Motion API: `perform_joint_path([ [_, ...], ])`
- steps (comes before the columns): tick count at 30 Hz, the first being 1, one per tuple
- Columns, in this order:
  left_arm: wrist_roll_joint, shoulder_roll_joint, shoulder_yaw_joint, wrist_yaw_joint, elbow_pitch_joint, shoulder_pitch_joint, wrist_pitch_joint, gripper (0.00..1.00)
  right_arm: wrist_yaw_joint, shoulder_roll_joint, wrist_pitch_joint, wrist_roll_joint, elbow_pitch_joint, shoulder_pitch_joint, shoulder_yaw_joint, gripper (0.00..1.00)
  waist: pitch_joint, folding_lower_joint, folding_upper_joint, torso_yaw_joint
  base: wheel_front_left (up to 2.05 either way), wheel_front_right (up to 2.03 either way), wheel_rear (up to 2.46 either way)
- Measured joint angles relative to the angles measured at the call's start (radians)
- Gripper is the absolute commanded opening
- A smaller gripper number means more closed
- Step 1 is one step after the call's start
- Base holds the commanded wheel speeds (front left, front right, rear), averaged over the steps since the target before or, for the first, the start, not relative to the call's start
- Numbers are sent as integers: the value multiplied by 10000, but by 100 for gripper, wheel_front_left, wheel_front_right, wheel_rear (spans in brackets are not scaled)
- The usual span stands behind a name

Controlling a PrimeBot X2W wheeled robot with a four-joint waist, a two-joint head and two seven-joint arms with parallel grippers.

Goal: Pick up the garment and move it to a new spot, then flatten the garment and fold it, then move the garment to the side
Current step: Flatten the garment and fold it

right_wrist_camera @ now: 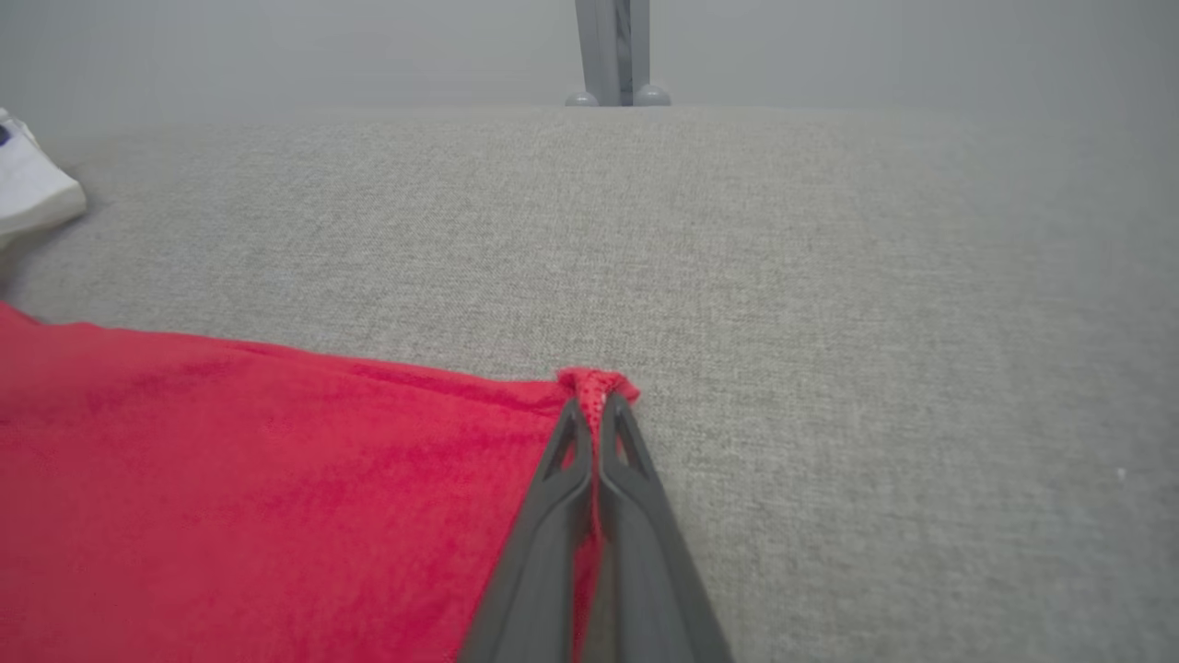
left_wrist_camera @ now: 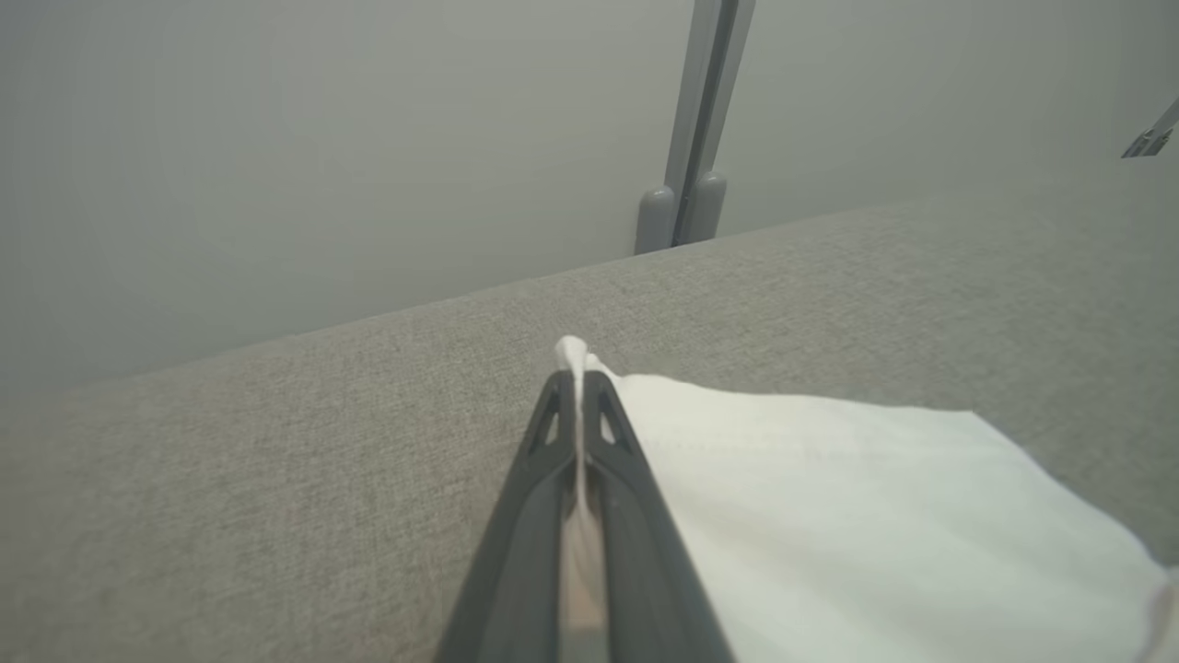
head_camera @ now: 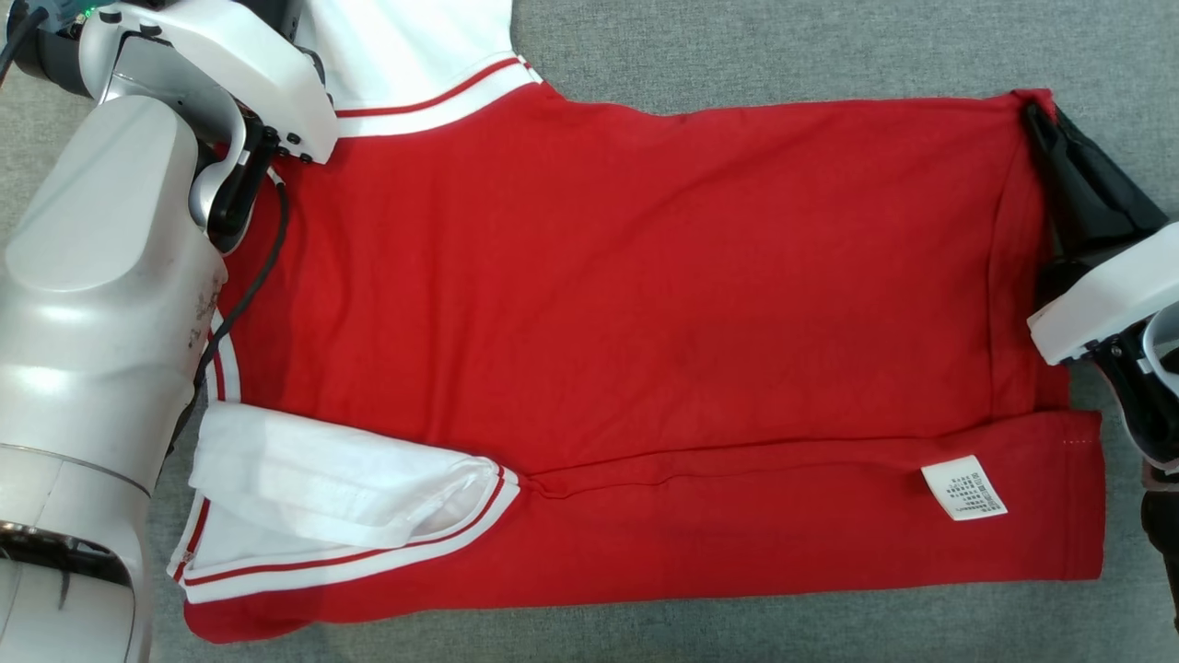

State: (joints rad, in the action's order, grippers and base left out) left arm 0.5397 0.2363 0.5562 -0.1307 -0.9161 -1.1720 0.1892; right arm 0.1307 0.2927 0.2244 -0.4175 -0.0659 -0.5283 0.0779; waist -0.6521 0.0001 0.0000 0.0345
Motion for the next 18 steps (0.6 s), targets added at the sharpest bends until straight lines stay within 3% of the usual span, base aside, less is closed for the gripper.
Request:
perform_joint_path([
  [18,153,359,-265,90,1553,-58,625,0,2,-107,-136,-1956,330,-618,-1057,0,530,0,0,-212,0,0,0],
])
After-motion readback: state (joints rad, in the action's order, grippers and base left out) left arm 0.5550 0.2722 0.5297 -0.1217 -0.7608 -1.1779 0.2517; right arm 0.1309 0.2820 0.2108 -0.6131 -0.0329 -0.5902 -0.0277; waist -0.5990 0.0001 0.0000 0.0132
